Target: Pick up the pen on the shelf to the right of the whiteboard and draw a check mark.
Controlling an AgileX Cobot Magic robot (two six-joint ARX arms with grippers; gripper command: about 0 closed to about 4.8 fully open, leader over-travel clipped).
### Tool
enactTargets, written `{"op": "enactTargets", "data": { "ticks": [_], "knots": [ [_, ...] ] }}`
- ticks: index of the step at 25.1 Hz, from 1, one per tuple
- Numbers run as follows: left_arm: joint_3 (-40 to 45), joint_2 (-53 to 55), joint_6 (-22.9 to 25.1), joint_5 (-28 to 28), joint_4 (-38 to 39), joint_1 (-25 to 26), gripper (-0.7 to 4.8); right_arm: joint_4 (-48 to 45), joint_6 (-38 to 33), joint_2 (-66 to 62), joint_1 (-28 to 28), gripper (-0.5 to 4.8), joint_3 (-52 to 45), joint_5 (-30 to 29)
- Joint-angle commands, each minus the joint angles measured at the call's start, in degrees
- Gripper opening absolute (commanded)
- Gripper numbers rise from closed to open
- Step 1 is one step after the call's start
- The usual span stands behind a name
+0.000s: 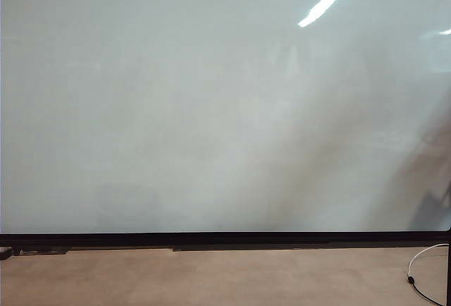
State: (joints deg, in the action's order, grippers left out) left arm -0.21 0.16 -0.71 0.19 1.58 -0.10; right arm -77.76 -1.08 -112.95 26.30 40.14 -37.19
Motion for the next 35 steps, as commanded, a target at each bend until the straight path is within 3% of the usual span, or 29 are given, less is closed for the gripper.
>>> {"op": "enactTargets", "data": {
  "ticks": [1,4,7,17,22,23,24,35],
  "knots": [
    [-0.17,0.02,0.26,0.02,-0.37,0.00,-0.04,-0.90,-0.44,0.11,-0.04,1.97,0.13,-0.28],
    [-0.17,0.02,0.26,0.02,-0.37,0.00,-0.04,-0.81,-0.44,0.11,-0.04,1.94,0.11,-0.28],
    [-0.17,0.02,0.26,0.02,-0.37,0.00,-0.04,-0.48,-0.44,0.11,-0.04,1.45,0.11,-0.31],
    [-0.17,0.02,0.26,0.00,-0.37,0.00,-0.05,-0.46,-0.44,0.11,-0.11,1.40,0.09,-0.50],
    [-0.15,0.02,0.26,0.02,-0.37,0.00,-0.04,-0.02,-0.44,0.11,-0.37,0.94,0.09,-0.55],
    [-0.17,0.02,0.26,0.02,-0.37,0.00,-0.04,-0.02,-0.44,0.11,-0.46,0.34,0.09,-1.05],
    [-0.17,0.02,0.26,0.02,-0.37,0.00,-0.05,-0.04,-0.44,0.11,-0.46,0.18,0.09,-1.36],
    [-0.15,0.02,0.26,0.00,-0.37,0.00,-0.04,-0.76,-0.46,1.18,1.16,-0.02,-0.04,-1.31]
  ]
}}
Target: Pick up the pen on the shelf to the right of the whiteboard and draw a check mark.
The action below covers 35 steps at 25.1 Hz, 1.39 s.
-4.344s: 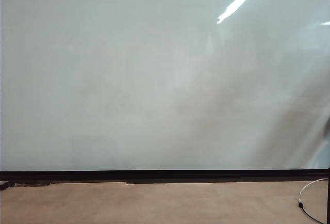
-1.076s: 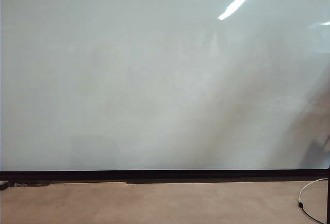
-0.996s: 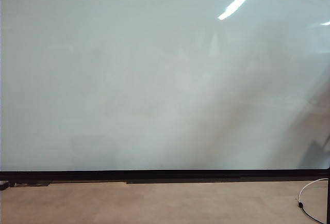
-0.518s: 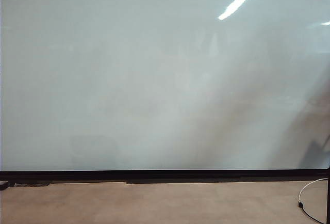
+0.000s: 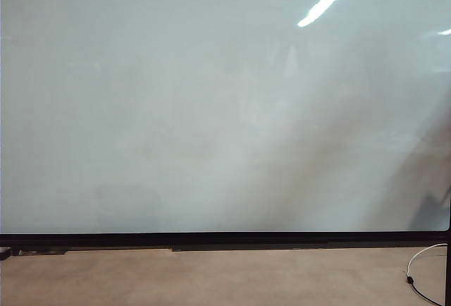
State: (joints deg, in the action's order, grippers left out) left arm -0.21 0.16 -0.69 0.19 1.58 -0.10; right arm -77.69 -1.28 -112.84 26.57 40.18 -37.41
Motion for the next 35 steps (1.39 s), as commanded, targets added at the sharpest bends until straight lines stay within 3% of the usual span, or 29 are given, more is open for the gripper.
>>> {"op": "enactTargets", "data": {
  "ticks": [1,10,16,26,35],
  "knots": [
    [-0.17,0.02,0.24,0.02,-0.37,0.00,-0.04,-0.85,-0.26,1.36,0.98,-0.02,-0.09,-0.94],
    [-0.17,0.02,0.24,0.00,-0.37,0.00,-0.05,-0.61,-0.31,4.59,3.91,-0.03,-1.53,2.62],
    [-0.17,0.02,0.24,0.02,-0.39,0.00,-0.04,-0.59,-0.66,13.14,3.23,-0.03,-9.49,14.23],
    [-0.17,0.02,0.24,0.02,-0.37,0.00,-0.04,0.07,-0.35,32.98,-6.27,-0.03,-25.22,30.58],
    [-0.15,0.02,0.24,0.02,-0.37,0.00,-0.04,6.43,0.02,47.65,-16.02,-0.03,-33.62,40.24]
  ]
}}
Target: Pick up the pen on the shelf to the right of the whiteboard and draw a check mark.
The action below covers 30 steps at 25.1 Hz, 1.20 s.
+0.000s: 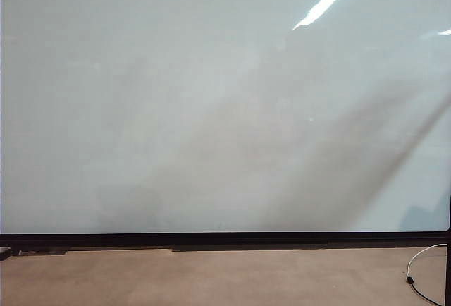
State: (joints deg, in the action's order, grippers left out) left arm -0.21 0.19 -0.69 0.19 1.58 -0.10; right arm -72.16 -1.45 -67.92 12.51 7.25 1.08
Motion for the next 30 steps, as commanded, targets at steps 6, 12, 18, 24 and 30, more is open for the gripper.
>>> {"op": "enactTargets", "data": {
  "ticks": [6,12,18,24,30],
  "knots": [
    [-0.17,0.00,0.24,0.00,-0.37,0.00,-0.05,7.65,-0.81,11.52,-11.91,-0.03,-1.42,1.97],
    [-0.17,0.00,0.24,0.02,-0.37,0.00,-0.04,8.07,-8.04,11.87,-19.85,-0.03,-1.31,-0.13],
    [-0.17,0.00,0.24,0.02,-0.37,0.00,-0.04,8.31,-15.15,11.69,-28.35,-0.03,-1.27,-4.68],
    [-0.17,0.00,0.24,0.02,-0.37,0.00,-0.05,11.15,-18.27,10.10,-31.26,-0.03,0.81,-8.92],
    [-0.17,0.00,0.24,0.02,-0.37,0.00,-0.04,11.02,-18.27,4.79,-34.47,-0.03,5.53,-12.90]
  ]
}}
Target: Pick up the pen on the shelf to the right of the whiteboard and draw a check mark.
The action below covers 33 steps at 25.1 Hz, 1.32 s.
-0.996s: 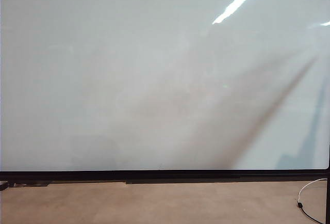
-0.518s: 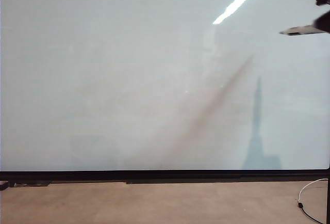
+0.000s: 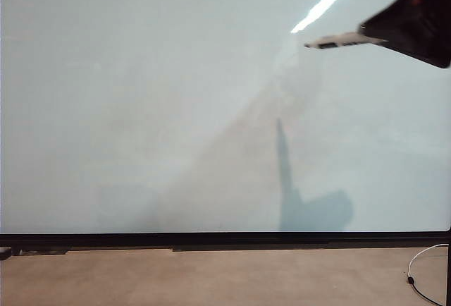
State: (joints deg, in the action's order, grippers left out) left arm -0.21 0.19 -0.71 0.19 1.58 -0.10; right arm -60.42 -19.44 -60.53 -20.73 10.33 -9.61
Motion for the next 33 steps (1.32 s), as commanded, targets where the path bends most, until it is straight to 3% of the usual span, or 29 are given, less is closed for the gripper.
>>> {"op": "enactTargets", "data": {
  "ticks": [1,6,11,21,33],
  "knots": [
    [-0.17,0.00,0.26,0.02,-0.37,0.00,-0.04,-0.72,-0.33,-4.33,-1.73,-0.03,3.58,-2.75],
    [-0.17,0.00,0.26,0.02,-0.37,0.00,-0.04,-1.38,-1.55,-10.99,-4.35,-0.03,7.26,-3.85],
    [-0.17,0.00,0.26,0.02,-0.37,0.00,-0.04,-9.51,-3.30,-18.01,-4.44,-0.04,8.55,-5.16],
    [-0.17,0.00,0.26,0.02,-0.37,0.00,-0.04,-14.16,-4.39,-24.81,-4.44,-0.04,11.04,-6.58],
    [-0.17,0.00,0.26,0.02,-0.37,0.00,-0.04,-14.43,-4.59,-31.63,-4.44,-0.05,17.53,-9.42]
  ]
}}
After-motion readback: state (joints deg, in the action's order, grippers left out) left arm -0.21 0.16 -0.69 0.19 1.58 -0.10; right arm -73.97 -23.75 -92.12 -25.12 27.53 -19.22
